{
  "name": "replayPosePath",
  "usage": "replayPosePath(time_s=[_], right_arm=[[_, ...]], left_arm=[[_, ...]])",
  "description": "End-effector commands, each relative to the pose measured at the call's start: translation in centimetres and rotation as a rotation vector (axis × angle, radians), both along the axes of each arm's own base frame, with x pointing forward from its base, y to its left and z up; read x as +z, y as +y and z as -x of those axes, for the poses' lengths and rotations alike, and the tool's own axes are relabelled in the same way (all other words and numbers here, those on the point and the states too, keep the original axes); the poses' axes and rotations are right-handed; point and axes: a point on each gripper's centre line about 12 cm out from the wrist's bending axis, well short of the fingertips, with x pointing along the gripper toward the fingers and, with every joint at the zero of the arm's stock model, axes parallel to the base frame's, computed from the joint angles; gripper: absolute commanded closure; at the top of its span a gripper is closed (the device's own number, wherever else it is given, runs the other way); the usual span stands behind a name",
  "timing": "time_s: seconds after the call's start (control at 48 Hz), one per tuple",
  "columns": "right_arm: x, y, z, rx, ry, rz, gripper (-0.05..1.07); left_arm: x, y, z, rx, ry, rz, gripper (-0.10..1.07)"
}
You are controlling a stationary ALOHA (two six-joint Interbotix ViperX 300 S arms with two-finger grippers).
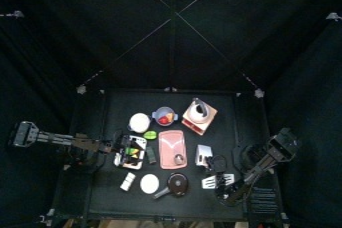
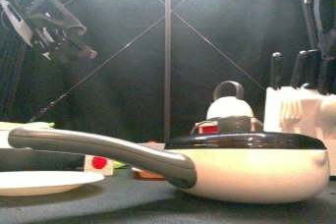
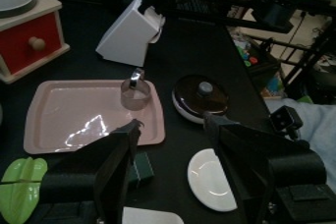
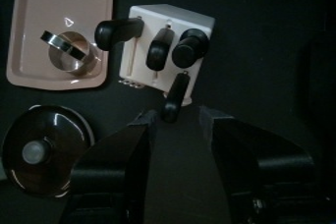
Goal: Grab pairing knife
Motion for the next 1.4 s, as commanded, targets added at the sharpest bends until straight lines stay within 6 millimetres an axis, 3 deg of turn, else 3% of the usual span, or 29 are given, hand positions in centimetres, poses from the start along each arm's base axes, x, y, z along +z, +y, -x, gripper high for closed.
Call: replayPosePath(time_s=[0.0, 1.375], right_arm=[[0.4, -0.3, -0.2, -0.013, -0.028, -0.006, 0.24], [-0.7, -1.5, -0.8, -0.028, -0.024, -0.022, 0.25]], left_arm=[[0.5, -0.1, -0.2, -0.003, -0.020, 0.006, 0.07], [0.5, 0.0, -0.2, 0.009, -0.017, 0.028, 0.07]])
